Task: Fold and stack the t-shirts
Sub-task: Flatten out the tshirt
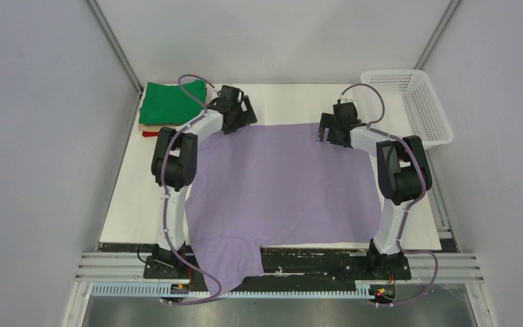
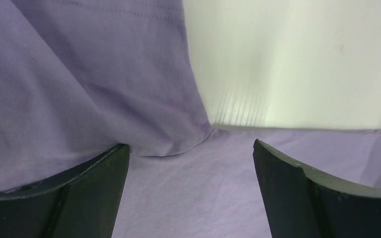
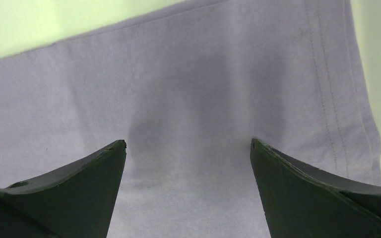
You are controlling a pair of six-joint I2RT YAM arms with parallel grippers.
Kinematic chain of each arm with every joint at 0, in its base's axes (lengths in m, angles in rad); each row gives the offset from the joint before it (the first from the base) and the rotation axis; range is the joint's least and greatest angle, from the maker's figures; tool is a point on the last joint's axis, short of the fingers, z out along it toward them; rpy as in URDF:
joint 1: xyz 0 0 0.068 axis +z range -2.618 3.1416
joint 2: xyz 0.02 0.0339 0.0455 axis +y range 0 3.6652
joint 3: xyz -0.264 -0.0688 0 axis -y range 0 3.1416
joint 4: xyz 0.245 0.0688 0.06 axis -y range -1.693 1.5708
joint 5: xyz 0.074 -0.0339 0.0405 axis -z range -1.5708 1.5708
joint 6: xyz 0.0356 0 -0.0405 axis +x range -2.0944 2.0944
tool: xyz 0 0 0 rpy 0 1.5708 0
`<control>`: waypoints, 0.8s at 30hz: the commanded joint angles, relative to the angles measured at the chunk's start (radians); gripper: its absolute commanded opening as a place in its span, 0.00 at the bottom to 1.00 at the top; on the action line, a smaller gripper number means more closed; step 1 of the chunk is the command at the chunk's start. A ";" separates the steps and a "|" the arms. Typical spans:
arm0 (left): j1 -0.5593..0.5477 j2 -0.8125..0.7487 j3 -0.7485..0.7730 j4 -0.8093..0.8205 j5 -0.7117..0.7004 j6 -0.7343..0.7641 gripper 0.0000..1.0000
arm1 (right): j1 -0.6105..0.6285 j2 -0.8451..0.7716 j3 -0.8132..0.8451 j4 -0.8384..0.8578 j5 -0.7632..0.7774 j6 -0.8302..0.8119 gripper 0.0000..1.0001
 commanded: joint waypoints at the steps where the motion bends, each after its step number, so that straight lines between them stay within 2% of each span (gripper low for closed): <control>1: 0.003 0.126 0.111 -0.060 0.039 -0.043 1.00 | -0.055 0.078 0.045 0.002 0.002 0.032 0.98; 9: 0.009 0.346 0.488 -0.214 0.037 -0.021 1.00 | -0.085 0.186 0.210 -0.011 -0.028 0.033 0.98; 13: 0.029 0.434 0.642 -0.224 0.079 -0.036 1.00 | -0.091 0.257 0.319 -0.039 -0.035 0.026 0.98; 19: 0.061 0.466 0.712 -0.146 0.117 -0.033 1.00 | -0.093 0.302 0.427 -0.064 -0.055 0.008 0.98; 24: 0.063 0.443 0.805 -0.166 0.192 0.012 1.00 | -0.089 0.214 0.413 -0.077 -0.061 -0.010 0.99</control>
